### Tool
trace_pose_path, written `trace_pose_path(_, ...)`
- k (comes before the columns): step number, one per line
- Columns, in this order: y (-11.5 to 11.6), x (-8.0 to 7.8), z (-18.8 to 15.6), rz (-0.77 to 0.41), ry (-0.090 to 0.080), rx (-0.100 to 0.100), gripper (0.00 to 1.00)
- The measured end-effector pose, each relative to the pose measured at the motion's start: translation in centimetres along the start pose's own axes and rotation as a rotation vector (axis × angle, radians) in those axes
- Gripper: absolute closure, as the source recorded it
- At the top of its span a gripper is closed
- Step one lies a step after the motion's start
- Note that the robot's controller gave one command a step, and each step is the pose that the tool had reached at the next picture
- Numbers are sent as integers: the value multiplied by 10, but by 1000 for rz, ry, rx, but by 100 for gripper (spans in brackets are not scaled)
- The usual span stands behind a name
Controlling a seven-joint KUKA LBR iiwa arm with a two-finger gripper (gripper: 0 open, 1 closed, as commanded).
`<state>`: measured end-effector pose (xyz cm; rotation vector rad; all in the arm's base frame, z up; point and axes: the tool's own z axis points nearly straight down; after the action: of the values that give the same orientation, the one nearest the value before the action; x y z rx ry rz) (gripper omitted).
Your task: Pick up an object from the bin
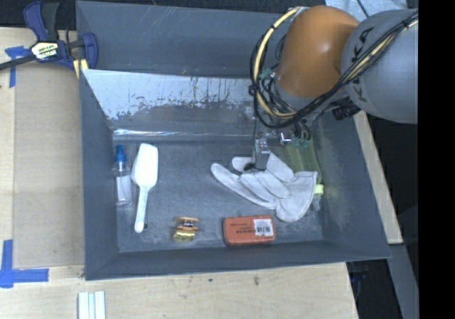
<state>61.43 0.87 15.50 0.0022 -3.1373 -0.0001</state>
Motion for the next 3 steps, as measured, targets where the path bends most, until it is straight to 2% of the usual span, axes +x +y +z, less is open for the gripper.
trace_pose_path(1,0,-1,-5,0,-8,0,0)
trace_pose_path(2,-11,19,56,43,-13,0,0)
trace_pose_path(3,2,18,82,0,-12,-1,100)
